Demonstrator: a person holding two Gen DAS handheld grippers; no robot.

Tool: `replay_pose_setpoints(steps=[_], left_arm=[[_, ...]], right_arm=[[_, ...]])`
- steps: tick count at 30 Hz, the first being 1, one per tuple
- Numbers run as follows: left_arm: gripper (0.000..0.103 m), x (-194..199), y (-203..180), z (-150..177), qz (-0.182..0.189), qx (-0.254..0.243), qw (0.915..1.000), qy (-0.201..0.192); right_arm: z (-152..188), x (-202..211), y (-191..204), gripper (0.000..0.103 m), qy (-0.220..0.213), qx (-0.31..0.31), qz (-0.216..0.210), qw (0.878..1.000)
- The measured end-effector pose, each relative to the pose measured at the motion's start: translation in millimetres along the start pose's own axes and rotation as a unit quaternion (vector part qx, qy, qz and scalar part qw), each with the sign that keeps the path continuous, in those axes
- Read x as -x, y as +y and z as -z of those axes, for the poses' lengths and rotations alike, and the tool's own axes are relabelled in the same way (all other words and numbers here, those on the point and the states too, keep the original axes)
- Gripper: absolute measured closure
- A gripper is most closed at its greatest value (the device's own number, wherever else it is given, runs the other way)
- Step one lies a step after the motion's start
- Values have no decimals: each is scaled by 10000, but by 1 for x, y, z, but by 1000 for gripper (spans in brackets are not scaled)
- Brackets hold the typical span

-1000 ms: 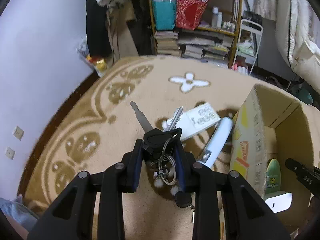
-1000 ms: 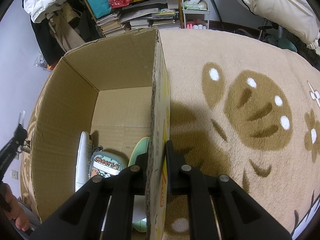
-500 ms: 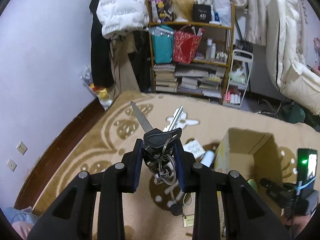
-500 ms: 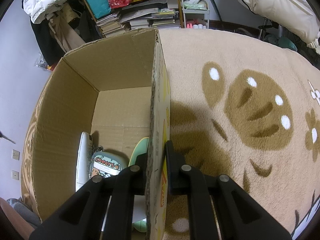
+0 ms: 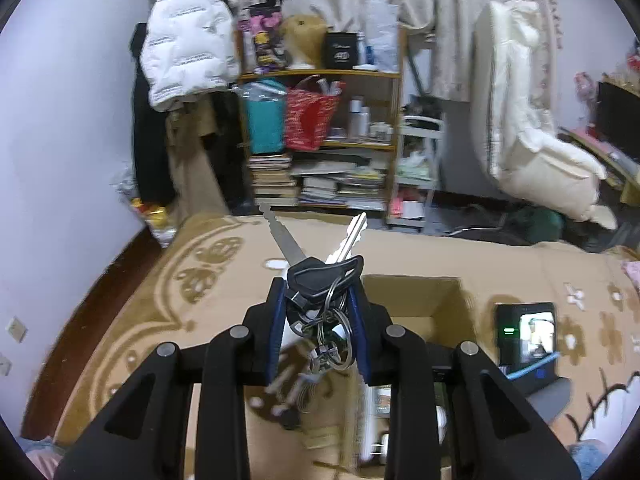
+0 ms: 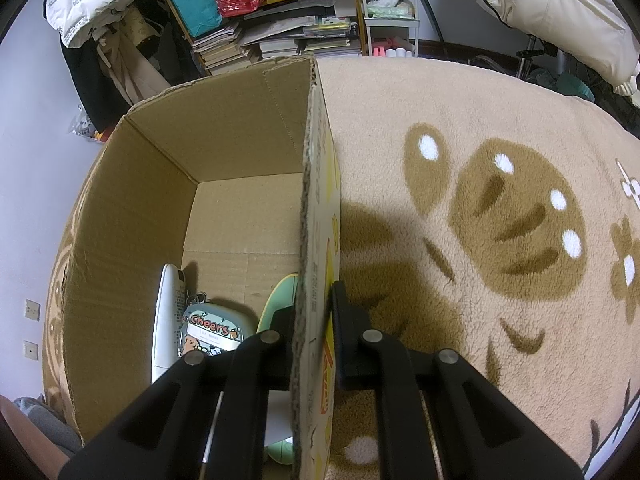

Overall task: Organize rigid objects
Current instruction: 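Lift the keys with the left tool, carry over the box, release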

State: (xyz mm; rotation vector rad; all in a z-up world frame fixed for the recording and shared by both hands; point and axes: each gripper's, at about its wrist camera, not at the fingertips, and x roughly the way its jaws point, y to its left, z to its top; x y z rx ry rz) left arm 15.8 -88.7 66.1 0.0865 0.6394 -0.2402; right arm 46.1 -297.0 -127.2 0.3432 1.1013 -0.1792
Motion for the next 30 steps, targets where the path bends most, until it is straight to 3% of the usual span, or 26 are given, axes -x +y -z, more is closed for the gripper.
replay_pose_setpoints(steps=[4, 21, 30], left_arm=[[75, 4, -19, 3, 162, -233, 9996, -53], [75, -42, -63, 46, 930, -309, 9920, 799], [75, -76, -55, 72, 598, -255, 9889, 1335]], right_arm=[[0, 0, 0, 92, -1, -1, -2, 10000], [0, 0, 0, 92, -2, -11, -6, 10000], [0, 0, 0, 92, -1, -10, -6, 10000]])
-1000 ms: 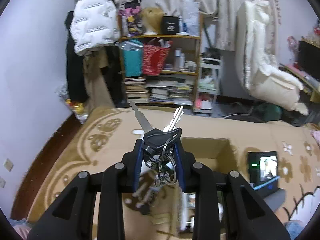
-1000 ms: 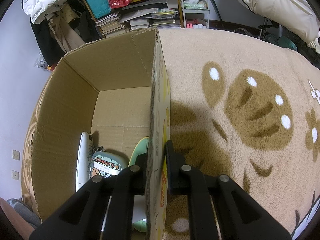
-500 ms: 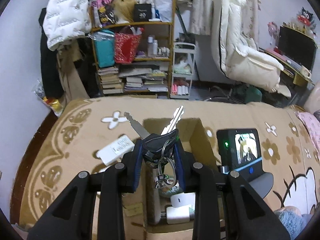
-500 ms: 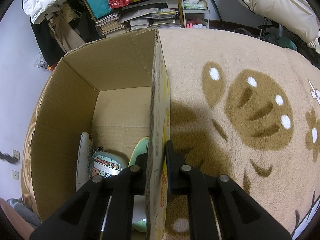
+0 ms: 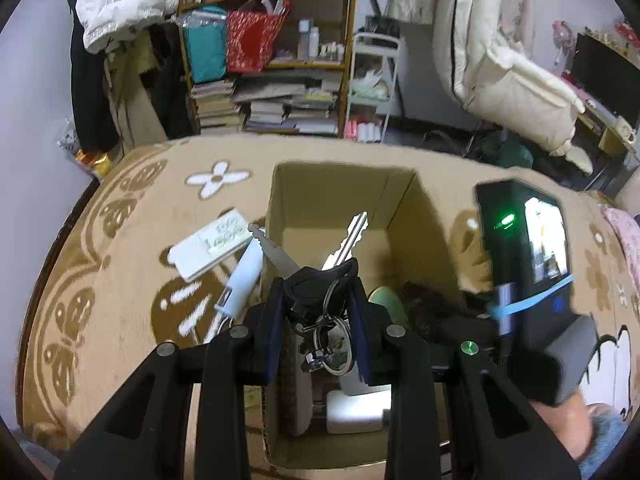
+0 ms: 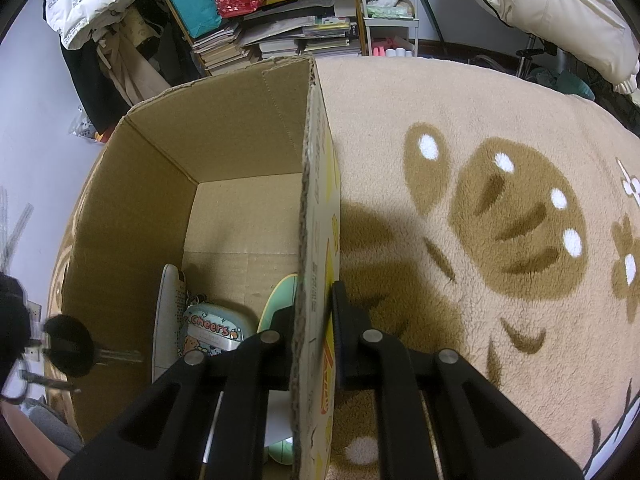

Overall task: Organize rigid objects
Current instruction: 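Lift the keys with the left tool, carry over the box, release, then move the left tool to the black key fob and grasp it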

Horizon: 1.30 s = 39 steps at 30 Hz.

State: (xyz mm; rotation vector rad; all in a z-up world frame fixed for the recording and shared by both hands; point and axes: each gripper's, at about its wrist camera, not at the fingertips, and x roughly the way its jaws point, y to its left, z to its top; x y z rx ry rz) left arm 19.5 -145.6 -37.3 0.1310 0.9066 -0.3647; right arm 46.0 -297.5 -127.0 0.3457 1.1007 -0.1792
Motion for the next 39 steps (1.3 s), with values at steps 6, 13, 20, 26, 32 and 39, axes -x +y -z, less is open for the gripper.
replay_pose_setpoints(steps=[6, 13, 20, 26, 32, 39], left_arm=[[75, -14, -2, 8, -199, -202, 9993, 255], [74, -19, -4, 10, -286, -277, 9985, 380], [74, -17, -11, 9, -476, -535, 9969, 312], [74, -13, -11, 6, -706, -676, 9948, 279], [42, 2, -4, -2, -711, -639, 9953, 156], [15, 2, 13, -7, -1047, -599, 9926, 118]], right_arm=[[0, 0, 0, 92, 0, 3, 0, 10000], [0, 0, 0, 92, 0, -1, -3, 10000], [-1, 0, 0, 91, 0, -4, -12, 10000], [-1, 0, 1, 91, 1, -8, -17, 10000], [-1, 0, 1, 91, 0, -4, -14, 10000], [-1, 0, 1, 91, -1, -12, -20, 10000]])
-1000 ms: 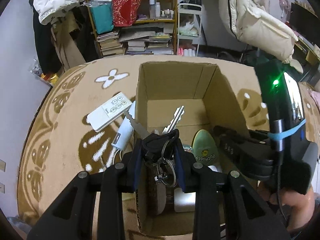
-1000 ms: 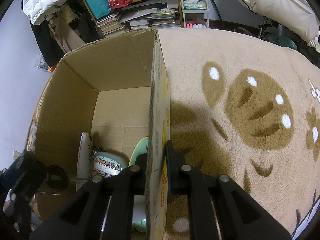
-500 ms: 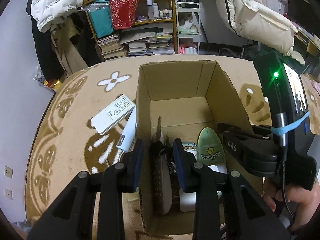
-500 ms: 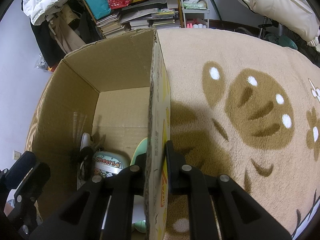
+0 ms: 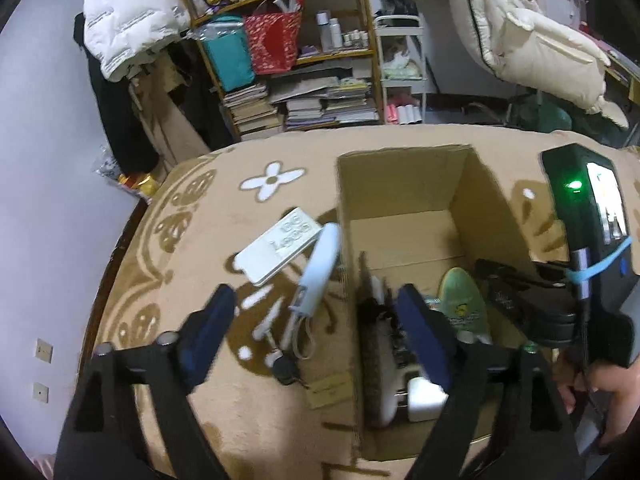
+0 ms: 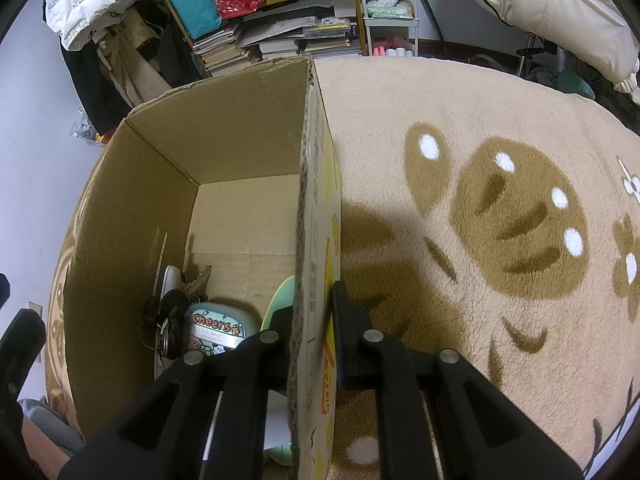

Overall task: Organize rigid objects
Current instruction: 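Move the left tool to the black key fob and grasp it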

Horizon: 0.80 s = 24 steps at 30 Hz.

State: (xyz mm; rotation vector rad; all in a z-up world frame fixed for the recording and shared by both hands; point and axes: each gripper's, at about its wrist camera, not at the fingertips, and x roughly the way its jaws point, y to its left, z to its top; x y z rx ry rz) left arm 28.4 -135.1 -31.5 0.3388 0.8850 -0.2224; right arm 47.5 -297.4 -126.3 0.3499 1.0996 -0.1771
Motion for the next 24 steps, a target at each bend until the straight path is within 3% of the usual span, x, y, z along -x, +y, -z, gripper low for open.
replay_pose_setpoints(steps=[4, 15, 24], left_arm=[[2, -3, 20, 2, -38, 293, 9996, -38], [1, -29, 76, 20, -77, 1055, 9943, 123], [2, -82, 98, 47, -236, 1524, 9836, 930]], right_arm=[[0, 0, 0, 91, 2, 12, 9, 10000], [-1, 1, 1, 91, 1, 38, 34, 10000], [-1, 1, 2, 91, 3, 20, 16, 10000]])
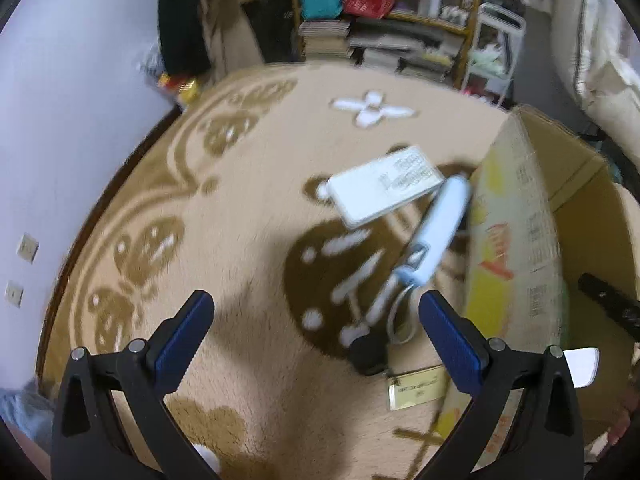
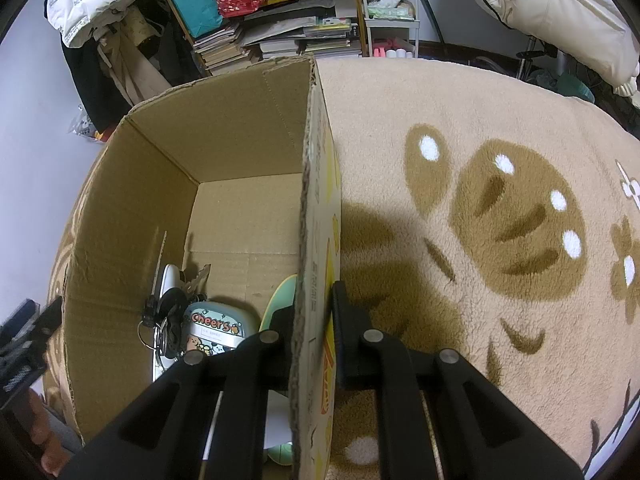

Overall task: Organize rigid objects
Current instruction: 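Move the left tool to the black key fob and grasp it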

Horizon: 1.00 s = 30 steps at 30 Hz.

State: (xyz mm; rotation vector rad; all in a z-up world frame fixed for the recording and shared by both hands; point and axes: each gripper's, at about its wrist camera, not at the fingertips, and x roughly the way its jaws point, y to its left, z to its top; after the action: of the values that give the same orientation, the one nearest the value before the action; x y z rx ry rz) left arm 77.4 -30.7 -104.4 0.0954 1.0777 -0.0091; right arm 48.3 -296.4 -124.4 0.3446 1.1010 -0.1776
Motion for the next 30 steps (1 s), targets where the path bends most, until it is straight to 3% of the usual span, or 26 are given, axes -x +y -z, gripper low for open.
replay_pose_setpoints(steps=[6, 11, 18, 24, 30], left_arm=[[2, -22, 4, 10, -65, 103, 9992, 378], [2, -31, 4, 14, 11, 153, 9988, 467], [2, -49, -7, 22, -225, -126, 9969, 746], [3, -58, -11, 31, -196, -174, 9944, 1021], [29, -53, -11, 40, 142, -40, 9943, 1058]], right_arm=[[0, 0, 0, 91, -2, 3, 3, 10000], [0, 0, 0, 91, -2, 2, 3, 10000], [0, 0, -1, 91, -2, 5, 5, 10000], [0, 0, -1, 91, -2, 6, 5, 10000], [0, -1, -1, 91, -2, 7, 6, 10000]])
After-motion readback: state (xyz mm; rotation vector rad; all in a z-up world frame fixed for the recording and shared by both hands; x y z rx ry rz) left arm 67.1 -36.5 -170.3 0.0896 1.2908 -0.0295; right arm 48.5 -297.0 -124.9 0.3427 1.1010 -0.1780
